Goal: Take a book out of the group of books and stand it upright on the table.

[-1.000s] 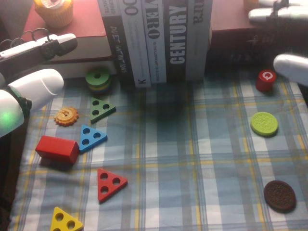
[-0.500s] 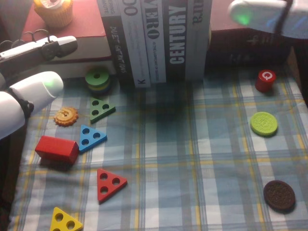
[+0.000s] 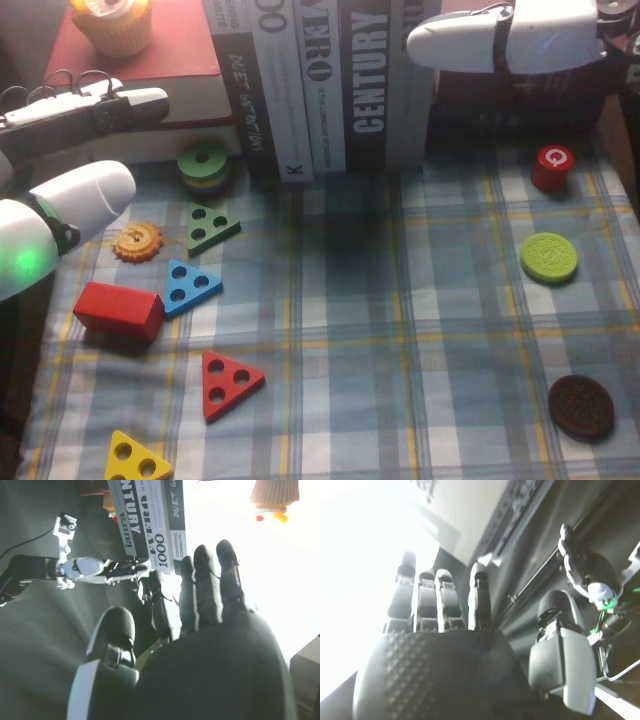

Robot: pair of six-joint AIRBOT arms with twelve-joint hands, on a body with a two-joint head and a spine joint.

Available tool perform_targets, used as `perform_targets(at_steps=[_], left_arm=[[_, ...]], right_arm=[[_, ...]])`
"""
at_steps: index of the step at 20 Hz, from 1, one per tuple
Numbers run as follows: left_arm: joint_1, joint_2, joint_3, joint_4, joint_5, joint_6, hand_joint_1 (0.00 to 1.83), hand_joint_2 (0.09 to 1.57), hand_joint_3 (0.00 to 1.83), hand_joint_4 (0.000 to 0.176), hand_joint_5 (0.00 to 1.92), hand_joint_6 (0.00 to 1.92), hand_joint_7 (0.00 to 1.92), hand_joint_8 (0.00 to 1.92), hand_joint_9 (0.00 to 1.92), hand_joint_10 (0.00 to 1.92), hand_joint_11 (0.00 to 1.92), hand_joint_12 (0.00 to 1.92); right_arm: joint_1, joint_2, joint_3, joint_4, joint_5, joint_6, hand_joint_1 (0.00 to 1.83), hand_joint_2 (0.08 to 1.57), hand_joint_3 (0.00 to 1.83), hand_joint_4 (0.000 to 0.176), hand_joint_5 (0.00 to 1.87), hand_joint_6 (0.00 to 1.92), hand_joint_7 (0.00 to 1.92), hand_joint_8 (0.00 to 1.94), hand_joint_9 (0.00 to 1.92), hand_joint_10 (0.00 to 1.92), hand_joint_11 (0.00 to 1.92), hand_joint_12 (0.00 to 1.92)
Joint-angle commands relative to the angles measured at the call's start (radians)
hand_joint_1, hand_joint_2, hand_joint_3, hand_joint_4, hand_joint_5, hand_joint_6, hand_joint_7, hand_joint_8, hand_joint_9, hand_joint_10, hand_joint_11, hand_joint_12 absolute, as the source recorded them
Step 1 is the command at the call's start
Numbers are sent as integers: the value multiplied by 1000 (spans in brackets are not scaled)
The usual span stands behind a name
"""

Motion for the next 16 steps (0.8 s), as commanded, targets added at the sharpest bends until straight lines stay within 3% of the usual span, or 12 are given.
perform_targets(at_steps=[1,6,11,16], left_arm=[[-11,-2,6,9,-114,-7,196,1401,0,176,490,1,282,2,241,1,4,268],[-11,-3,6,9,-116,-7,193,1385,0,176,492,0,307,5,266,6,44,241],[-11,-2,1,7,-119,-8,22,1392,0,176,191,0,324,0,303,3,23,190],[-9,-3,-6,2,-123,-8,64,1398,0,176,223,5,338,4,304,2,8,173]], right_arm=[[21,-5,5,22,84,3,0,1139,0,176,193,1,0,0,0,0,0,0],[35,-6,4,-30,30,3,0,1148,2,176,198,3,0,0,0,0,0,0],[35,10,-24,-71,-9,3,0,1142,0,176,233,10,0,0,0,0,0,0],[24,49,-99,-98,16,3,0,1121,0,176,266,15,0,0,0,0,0,0]])
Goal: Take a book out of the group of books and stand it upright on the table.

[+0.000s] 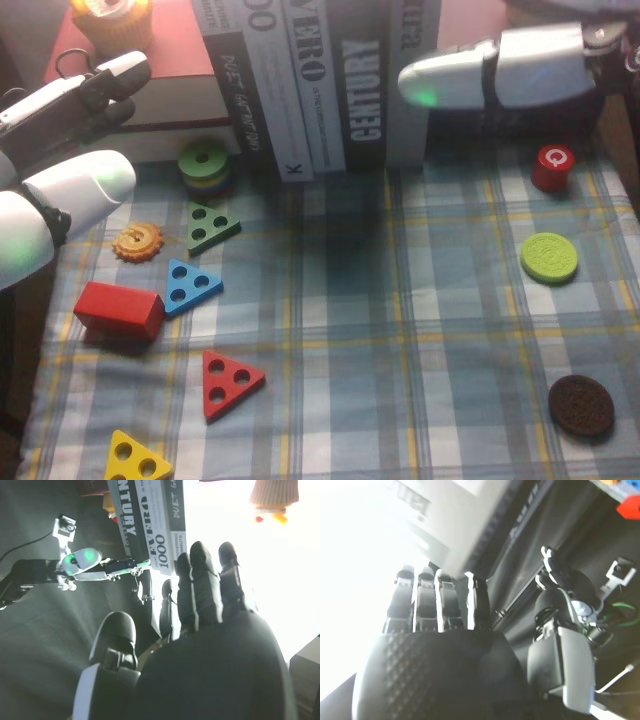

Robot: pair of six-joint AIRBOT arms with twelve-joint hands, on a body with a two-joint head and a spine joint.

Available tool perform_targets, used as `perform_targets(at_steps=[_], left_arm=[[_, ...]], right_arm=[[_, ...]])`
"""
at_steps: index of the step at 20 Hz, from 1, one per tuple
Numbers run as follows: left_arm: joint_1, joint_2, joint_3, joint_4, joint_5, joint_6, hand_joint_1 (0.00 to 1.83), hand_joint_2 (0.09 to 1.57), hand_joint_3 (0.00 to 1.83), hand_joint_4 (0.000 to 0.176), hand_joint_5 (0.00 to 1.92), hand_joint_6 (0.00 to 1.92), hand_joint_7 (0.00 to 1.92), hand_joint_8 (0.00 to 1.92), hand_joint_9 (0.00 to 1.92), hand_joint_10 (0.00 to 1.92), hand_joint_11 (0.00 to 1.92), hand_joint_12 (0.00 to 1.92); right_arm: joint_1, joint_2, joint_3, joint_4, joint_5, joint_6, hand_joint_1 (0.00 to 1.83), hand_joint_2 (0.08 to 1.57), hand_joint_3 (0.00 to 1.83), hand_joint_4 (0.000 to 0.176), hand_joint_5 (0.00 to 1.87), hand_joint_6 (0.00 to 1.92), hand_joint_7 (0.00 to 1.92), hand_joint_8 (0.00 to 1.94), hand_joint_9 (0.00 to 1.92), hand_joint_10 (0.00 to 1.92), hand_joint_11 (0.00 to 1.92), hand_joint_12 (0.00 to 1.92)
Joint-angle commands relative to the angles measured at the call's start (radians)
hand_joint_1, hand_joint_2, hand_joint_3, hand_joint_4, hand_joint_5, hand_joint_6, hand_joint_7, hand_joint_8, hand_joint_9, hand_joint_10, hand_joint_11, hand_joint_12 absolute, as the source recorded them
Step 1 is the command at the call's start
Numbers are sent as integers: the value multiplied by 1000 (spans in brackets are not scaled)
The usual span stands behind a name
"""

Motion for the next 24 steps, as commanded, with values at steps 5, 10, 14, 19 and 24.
perform_targets(at_steps=[5,10,14,19,24], left_arm=[[-8,-2,-4,5,-130,-9,64,1398,0,176,270,8,265,1,253,3,0,25],[-4,-2,-6,4,-133,-12,70,1398,0,176,295,6,275,3,257,4,18,18],[1,-2,-7,2,-133,-13,39,1404,1,176,309,3,291,1,271,3,45,33],[1,-2,-7,1,-133,-16,16,1414,3,176,312,6,288,4,261,2,59,45],[3,-3,-7,-5,-133,-17,17,1418,1,168,312,4,289,4,248,2,34,40]], right_arm=[[-63,55,-62,23,154,0,9,1172,0,176,468,9,0,0,0,0,0,0],[-157,89,-105,80,245,0,48,1206,4,175,633,17,0,0,0,0,0,0],[-244,103,-138,138,350,0,151,1263,11,121,727,10,14,0,0,0,0,0],[-310,133,-193,143,454,0,275,1338,2,85,781,7,0,0,0,0,0,0],[-375,165,-243,133,608,0,697,1241,10,19,413,5,267,2,55,3,0,0]])
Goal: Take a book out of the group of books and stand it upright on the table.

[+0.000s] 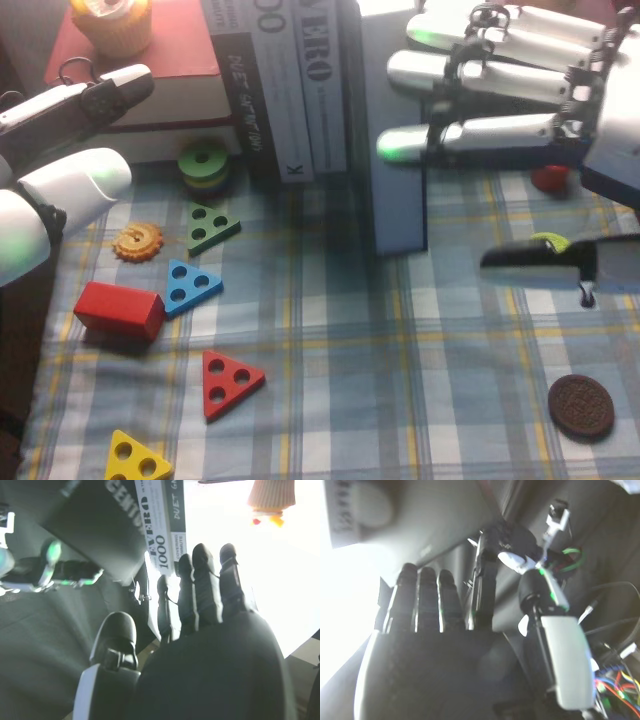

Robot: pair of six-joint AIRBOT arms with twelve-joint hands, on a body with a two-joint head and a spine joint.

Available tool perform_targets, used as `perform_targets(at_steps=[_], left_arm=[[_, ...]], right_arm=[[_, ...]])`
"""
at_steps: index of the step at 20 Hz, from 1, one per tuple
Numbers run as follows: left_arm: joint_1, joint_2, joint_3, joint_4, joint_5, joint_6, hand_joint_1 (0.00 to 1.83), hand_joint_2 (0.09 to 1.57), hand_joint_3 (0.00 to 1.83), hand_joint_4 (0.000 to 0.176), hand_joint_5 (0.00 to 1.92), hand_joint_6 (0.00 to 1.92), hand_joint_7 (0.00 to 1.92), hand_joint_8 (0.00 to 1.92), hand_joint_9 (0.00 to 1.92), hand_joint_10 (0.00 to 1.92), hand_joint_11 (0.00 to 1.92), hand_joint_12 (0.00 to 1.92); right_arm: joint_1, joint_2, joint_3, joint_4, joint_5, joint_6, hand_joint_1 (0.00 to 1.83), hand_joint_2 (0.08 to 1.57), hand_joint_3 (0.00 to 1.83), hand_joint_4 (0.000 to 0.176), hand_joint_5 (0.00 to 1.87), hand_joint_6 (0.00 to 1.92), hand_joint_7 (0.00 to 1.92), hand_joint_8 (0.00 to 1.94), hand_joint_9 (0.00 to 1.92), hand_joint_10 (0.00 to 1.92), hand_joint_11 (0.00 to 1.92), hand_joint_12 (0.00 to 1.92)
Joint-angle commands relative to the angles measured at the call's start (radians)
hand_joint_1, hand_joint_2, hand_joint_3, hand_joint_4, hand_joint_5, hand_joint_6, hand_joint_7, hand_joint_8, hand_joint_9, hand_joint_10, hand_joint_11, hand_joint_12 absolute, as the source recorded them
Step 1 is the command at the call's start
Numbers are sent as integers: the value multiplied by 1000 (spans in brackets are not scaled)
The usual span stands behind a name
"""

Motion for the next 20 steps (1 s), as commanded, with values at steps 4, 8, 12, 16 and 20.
perform_targets(at_steps=[4,8,12,16,20], left_arm=[[0,-2,-5,10,-136,-15,45,1410,0,155,334,7,309,6,272,8,48,53],[14,2,-5,10,-176,-45,79,1405,0,142,372,9,331,8,288,8,60,76],[20,-3,26,16,-265,-173,209,1363,0,145,360,1,401,11,352,14,133,133],[25,-51,95,11,-364,-388,684,1242,0,74,259,0,337,2,322,1,145,155],[-32,-112,190,40,-437,-609,607,1150,0,0,151,1,348,1,376,6,43,611]], right_arm=[[-37,53,-42,30,320,3,241,1448,3,87,475,3,425,7,439,24,8,843],[-51,66,-47,66,408,-32,57,1341,0,79,326,0,403,0,399,0,0,1100],[-106,25,-3,259,408,-62,57,1340,0,79,326,0,403,0,399,0,0,1101],[-154,-17,52,404,428,15,348,1331,0,50,351,7,549,40,548,46,0,944],[-213,-41,67,516,603,46,633,1313,0,27,311,0,563,2,542,1,91,745]])
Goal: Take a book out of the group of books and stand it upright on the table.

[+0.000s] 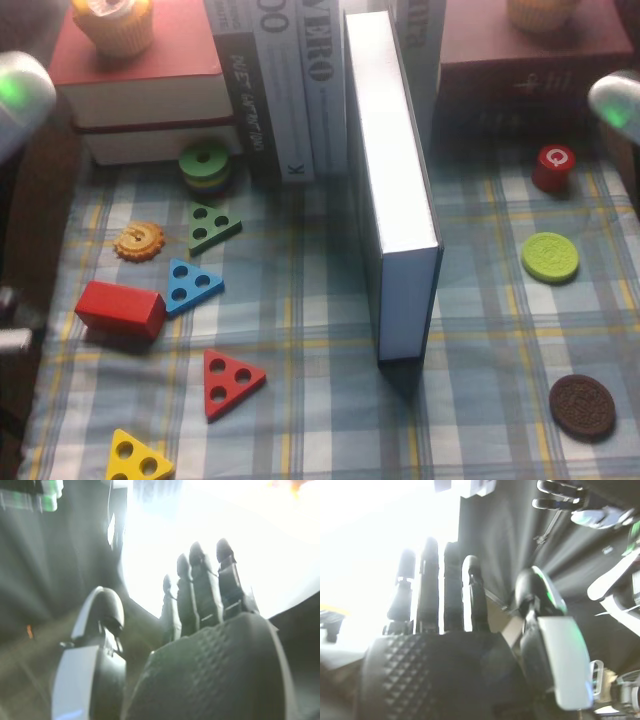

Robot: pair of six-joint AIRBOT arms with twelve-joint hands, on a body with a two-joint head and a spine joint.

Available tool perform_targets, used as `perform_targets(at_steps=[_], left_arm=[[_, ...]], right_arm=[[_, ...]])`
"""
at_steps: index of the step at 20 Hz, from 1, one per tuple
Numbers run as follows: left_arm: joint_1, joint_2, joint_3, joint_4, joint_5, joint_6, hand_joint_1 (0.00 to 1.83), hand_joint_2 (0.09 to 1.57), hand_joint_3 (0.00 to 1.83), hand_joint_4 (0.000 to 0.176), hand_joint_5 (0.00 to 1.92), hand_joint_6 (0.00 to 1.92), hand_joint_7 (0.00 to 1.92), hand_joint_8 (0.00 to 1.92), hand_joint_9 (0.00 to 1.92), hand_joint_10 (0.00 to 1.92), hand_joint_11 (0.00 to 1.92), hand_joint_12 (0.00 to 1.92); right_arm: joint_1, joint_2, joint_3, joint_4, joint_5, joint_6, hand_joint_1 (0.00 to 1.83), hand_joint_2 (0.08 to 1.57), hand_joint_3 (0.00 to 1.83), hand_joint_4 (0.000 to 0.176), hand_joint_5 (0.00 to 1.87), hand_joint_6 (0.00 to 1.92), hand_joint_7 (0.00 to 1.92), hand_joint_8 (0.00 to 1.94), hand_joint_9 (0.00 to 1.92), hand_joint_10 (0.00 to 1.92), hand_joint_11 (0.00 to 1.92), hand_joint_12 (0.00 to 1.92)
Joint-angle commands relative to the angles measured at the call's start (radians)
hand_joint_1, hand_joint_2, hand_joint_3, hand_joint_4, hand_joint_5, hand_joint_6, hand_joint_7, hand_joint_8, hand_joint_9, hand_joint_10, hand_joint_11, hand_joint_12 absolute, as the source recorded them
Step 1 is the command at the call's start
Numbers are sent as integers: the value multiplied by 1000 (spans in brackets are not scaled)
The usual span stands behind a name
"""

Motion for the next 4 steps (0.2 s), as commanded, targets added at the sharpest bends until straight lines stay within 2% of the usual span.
perform_targets(at_steps=[1,2,3,4], left_arm=[[-20,-6,8,33,-133,-35,516,1157,0,17,150,0,373,0,433,4,42,691],[-49,-12,19,55,-133,-55,398,1260,9,55,303,16,279,0,351,0,8,567],[-82,-9,20,90,-133,-52,301,1294,8,112,382,18,258,0,250,0,1,249],[-128,-6,19,124,-134,-39,296,1271,0,135,423,23,225,0,158,4,0,49]], right_arm=[[6,2,1,16,211,8,539,1284,0,40,263,0,512,0,528,0,151,660],[3,5,-8,28,227,8,686,1215,4,106,261,0,461,0,535,0,164,512],[12,12,-20,17,227,0,515,1277,31,83,328,19,312,1,318,0,96,448],[17,13,-27,-7,227,-6,518,1283,13,67,388,14,317,4,270,0,18,321]])
